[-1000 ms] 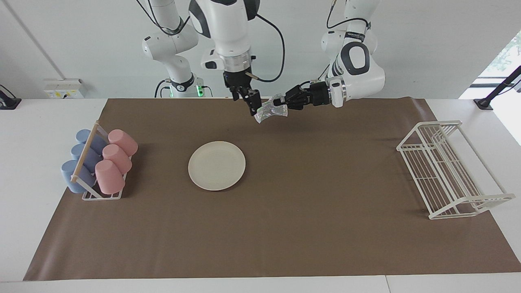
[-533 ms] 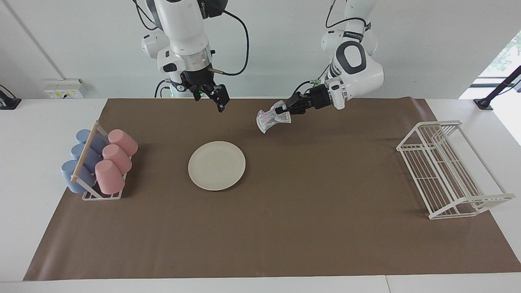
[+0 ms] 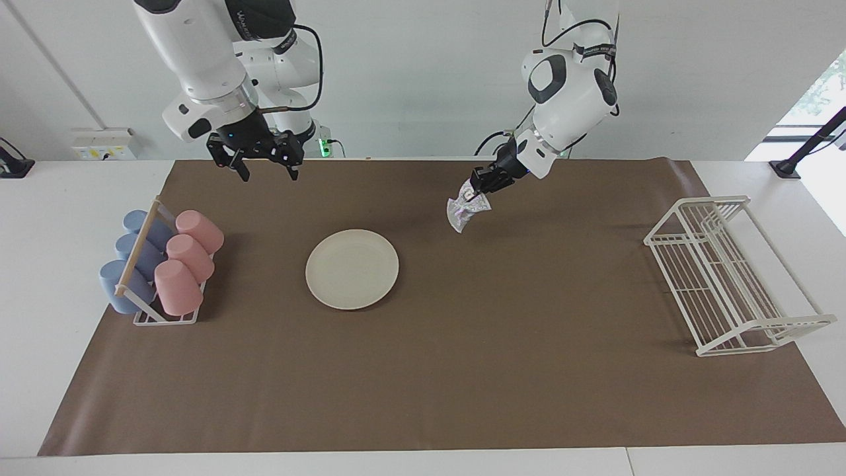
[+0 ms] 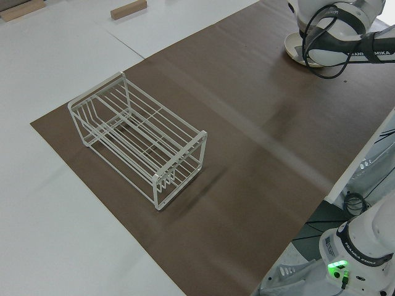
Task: Wipe plate with sponge
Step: 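Pull the sponge back with the left gripper while the right gripper retreats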
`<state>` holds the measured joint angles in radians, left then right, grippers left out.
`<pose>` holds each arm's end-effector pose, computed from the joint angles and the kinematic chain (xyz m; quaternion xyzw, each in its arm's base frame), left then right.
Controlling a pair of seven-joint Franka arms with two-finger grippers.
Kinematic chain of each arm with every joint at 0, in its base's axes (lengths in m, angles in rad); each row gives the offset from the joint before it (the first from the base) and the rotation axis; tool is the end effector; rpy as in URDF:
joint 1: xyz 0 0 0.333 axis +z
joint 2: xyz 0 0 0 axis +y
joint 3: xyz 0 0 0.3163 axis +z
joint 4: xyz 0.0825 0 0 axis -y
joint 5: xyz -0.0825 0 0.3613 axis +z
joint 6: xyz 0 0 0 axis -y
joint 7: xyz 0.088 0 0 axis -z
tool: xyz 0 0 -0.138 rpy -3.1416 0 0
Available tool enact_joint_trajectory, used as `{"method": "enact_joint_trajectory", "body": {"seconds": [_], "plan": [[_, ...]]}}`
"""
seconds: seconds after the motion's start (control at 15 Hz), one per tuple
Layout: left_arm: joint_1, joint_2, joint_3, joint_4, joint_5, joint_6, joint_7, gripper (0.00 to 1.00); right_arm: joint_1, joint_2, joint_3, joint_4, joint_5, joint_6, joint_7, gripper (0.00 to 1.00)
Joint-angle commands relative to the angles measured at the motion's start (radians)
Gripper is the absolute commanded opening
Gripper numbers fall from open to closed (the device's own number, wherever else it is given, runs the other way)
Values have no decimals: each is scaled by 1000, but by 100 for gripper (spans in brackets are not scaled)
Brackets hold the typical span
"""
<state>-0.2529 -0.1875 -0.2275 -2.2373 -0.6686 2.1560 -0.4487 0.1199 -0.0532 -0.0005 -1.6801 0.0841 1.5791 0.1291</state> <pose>0.4143 -0.2656 0.4465 0.9514 0.1529 -0.0711 0.2578 0.5072 0.0725 0.5738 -0.9988 0.0062 0.0289 0.0387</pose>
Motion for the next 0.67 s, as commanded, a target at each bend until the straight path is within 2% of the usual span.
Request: {"method": "enact_joint_trajectory", "body": {"seconds": [0.0, 0.2, 0.6], "plan": [[76, 57, 0, 177, 208, -221, -93, 0, -17, -14, 14, -20, -24, 15, -66, 100], [96, 118, 0, 370, 456, -442, -162, 0, -25, 1, 22, 5, -56, 16, -126, 100], [67, 160, -6, 495, 867, -692, -188, 0, -80, 4, 13, 5, -69, 15, -181, 100]]}}
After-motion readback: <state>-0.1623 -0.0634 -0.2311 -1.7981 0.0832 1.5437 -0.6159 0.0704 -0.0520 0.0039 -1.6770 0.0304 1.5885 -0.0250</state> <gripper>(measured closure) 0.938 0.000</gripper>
